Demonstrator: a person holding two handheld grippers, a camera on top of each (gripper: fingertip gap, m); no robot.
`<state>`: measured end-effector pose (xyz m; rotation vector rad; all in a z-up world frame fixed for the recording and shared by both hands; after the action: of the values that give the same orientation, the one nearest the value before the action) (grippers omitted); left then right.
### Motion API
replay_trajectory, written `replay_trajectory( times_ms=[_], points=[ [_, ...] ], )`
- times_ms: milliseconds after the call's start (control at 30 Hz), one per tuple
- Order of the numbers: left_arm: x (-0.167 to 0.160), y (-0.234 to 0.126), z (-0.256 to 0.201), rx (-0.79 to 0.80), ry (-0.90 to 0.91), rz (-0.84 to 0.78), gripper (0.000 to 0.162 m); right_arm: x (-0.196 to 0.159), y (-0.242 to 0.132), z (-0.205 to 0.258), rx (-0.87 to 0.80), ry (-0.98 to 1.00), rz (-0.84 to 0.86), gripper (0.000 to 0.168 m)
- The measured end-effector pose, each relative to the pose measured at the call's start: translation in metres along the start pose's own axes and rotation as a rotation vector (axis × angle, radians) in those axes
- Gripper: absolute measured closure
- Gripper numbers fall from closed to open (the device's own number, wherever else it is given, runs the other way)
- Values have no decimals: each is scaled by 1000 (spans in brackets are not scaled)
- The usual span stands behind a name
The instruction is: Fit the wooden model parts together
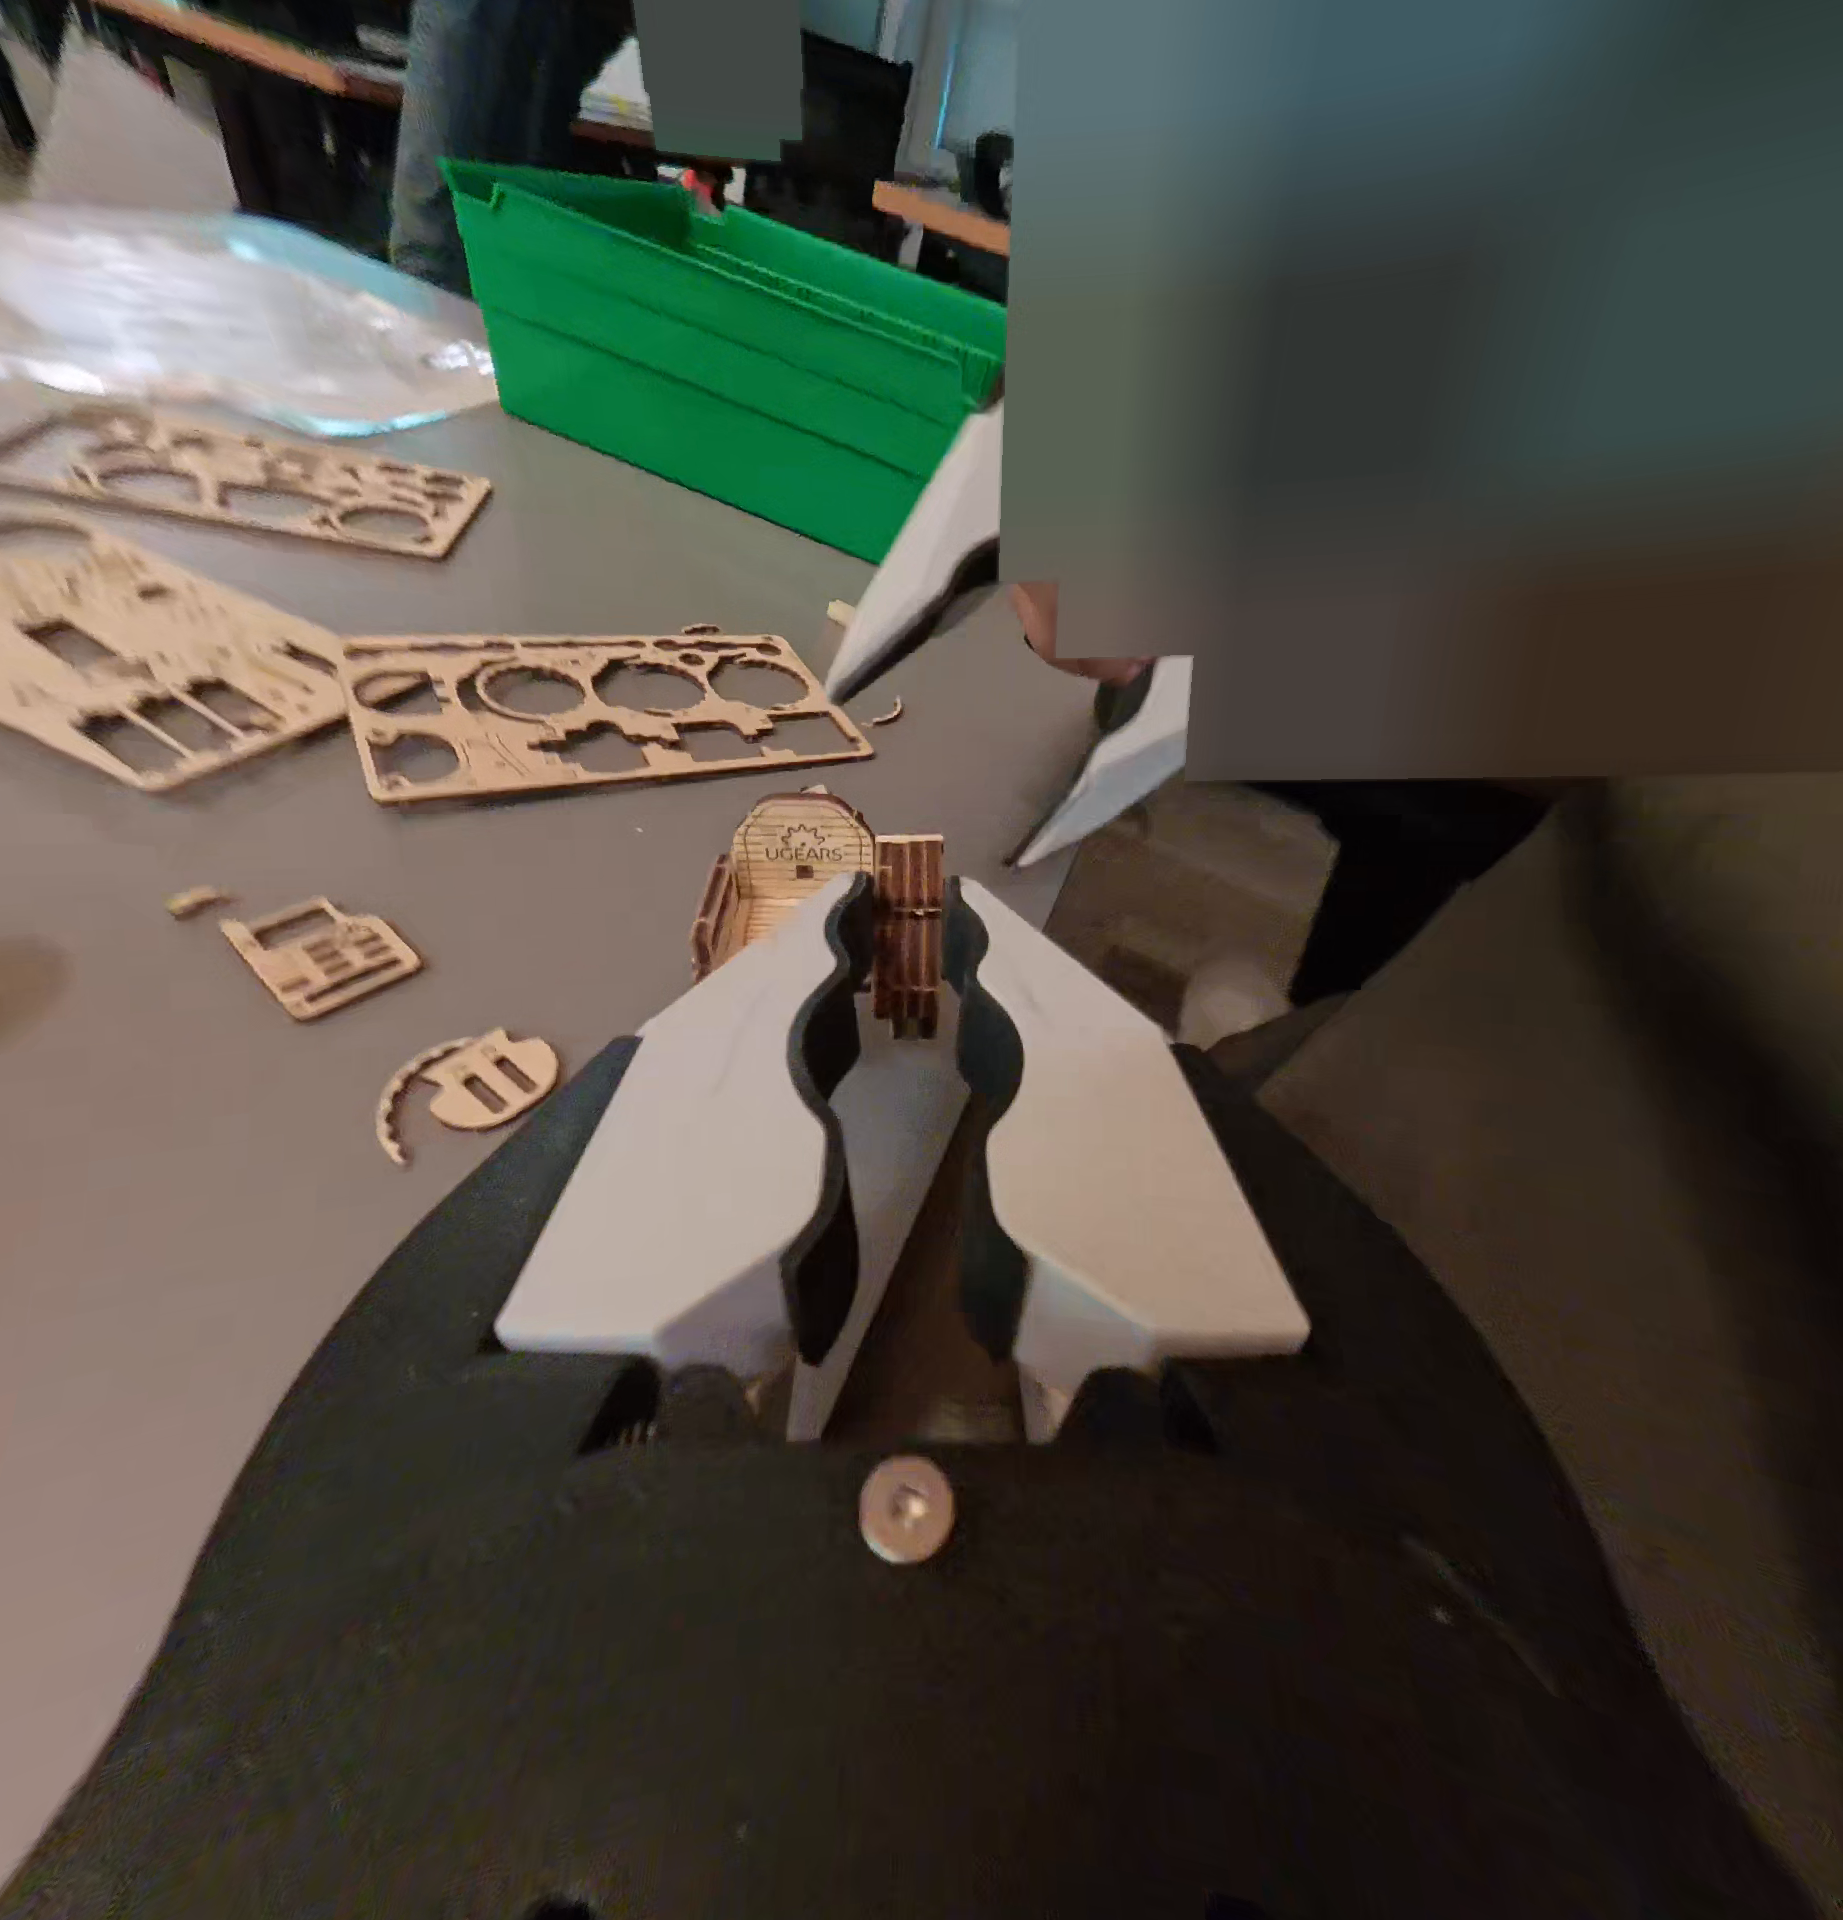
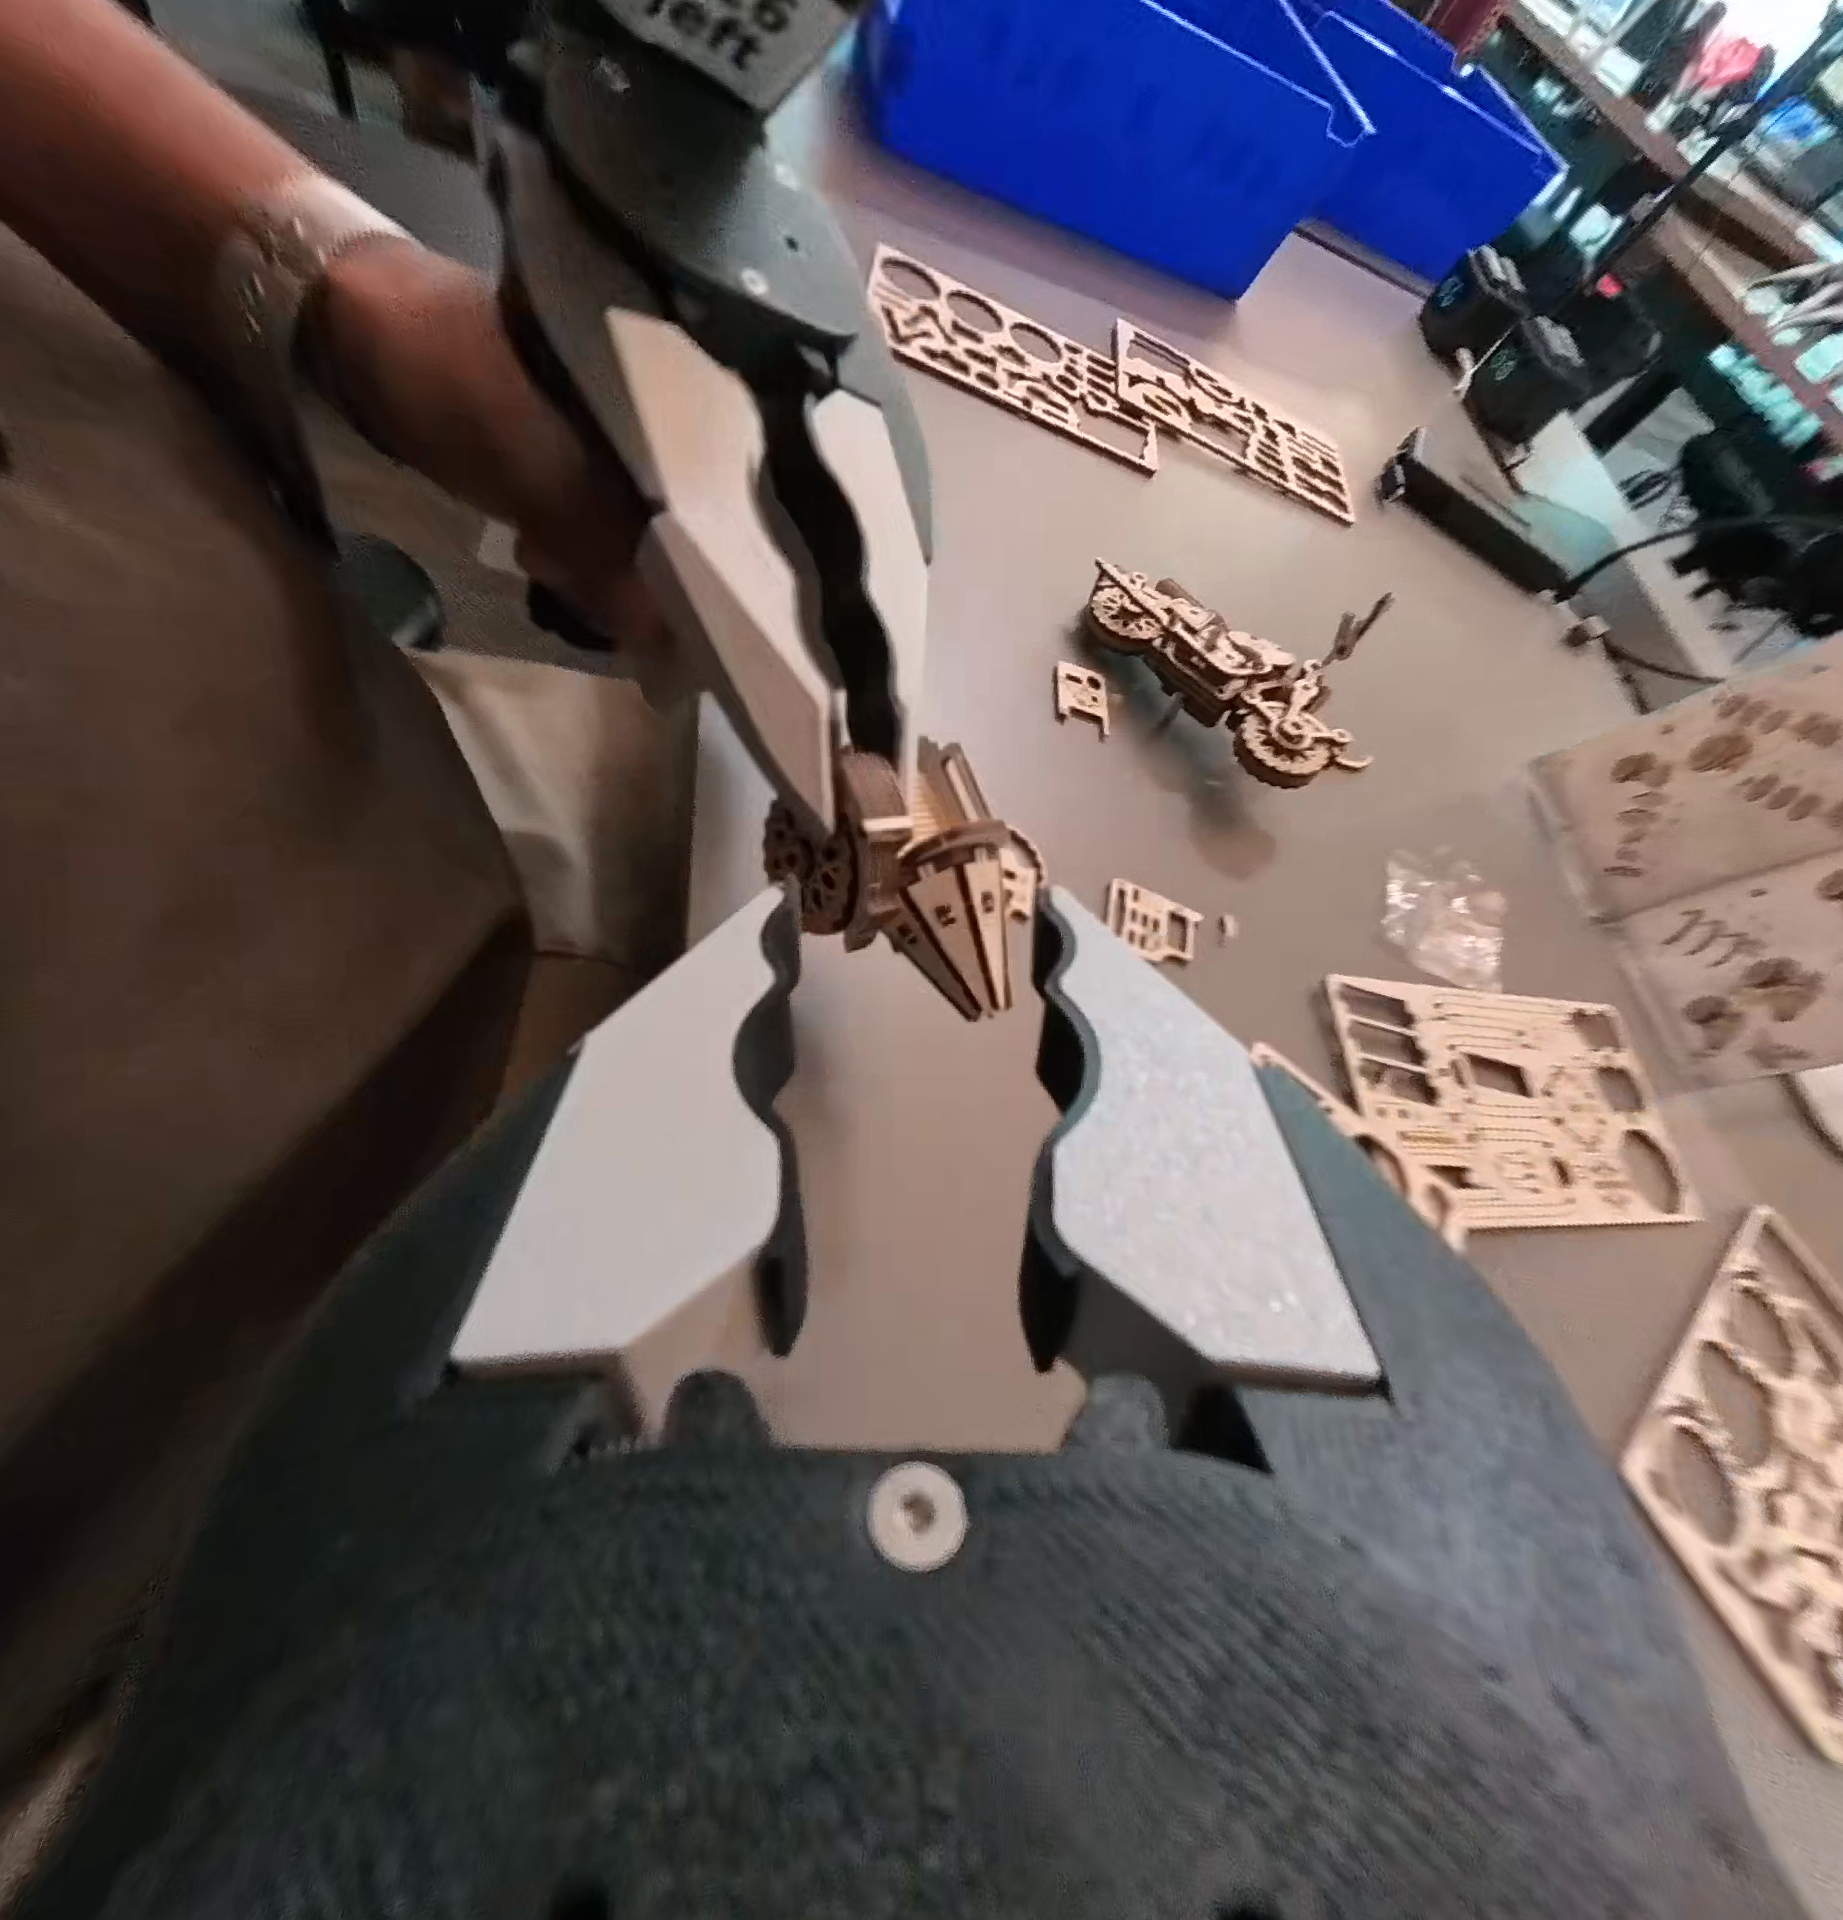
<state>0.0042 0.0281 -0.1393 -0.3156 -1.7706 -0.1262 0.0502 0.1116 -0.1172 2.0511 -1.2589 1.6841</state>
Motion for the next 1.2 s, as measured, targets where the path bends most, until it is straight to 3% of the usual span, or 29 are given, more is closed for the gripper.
replay_trajectory(
  times_ms=[100, 233, 700, 1200],
  points=[
    [-3, 1, -10, -3, 171, 27, 152, -1, 0, -3, 51, 187, -60, 120],
    [-2, 3, -19, -27, 234, 12, 152, -5, 1, 0, 153, 344, -108, 114],
    [1, 5, -23, -73, 211, -30, 152, -5, -2, 0, 212, 398, -170, 127],
    [5, 2, -26, -96, 220, -69, 152, 0, -2, 1, 237, 428, -203, 127]
  ],
)
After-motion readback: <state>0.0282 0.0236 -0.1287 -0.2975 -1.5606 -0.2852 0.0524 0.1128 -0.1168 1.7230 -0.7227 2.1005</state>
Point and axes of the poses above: each gripper's, where its closed fingertips meet, y out along the fingers, x out of its top, z = x × y across the jaws, the point moved 5 cm from there along -y, back along the fingers, and after that the axes turned 8 degrees about -z, right-handed, at the moved point
